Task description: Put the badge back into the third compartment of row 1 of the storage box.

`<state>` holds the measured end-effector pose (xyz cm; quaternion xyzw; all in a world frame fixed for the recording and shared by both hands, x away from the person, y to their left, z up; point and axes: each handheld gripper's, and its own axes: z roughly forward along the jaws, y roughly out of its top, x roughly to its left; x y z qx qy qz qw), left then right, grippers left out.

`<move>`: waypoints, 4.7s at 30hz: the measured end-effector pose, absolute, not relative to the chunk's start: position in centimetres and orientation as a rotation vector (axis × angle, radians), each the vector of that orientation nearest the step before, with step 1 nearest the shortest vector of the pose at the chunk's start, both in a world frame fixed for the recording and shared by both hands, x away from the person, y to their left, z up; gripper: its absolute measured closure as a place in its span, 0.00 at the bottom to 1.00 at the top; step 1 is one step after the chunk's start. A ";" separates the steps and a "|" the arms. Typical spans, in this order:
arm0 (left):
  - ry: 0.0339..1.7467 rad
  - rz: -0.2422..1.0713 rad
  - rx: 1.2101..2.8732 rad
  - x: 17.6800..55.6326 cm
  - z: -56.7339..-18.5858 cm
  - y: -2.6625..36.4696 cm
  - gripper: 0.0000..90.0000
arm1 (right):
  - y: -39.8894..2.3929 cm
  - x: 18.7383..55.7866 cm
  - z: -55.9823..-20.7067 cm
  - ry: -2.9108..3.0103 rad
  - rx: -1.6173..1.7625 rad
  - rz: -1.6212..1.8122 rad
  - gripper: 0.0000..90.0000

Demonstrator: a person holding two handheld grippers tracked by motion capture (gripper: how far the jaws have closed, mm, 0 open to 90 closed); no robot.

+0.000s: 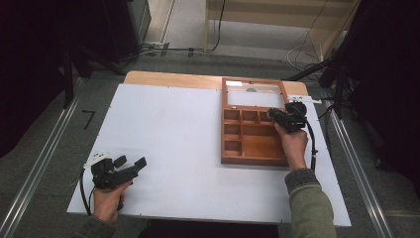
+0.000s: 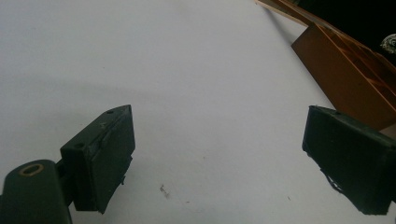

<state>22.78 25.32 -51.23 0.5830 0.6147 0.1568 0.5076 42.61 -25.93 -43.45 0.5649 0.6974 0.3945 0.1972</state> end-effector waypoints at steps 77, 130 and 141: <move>1.478 0.370 1.409 22.9 -51.2 25.1 0.11 | -26.0 41.9 -43.3 2.015 1.600 1.065 0.26; 1.473 0.372 1.417 22.9 -51.2 25.0 0.11 | -27.5 34.5 -42.7 1.999 1.492 1.240 0.26; 1.473 0.374 1.418 22.8 -51.2 25.0 0.11 | -28.3 33.4 -43.0 1.987 1.492 1.244 0.26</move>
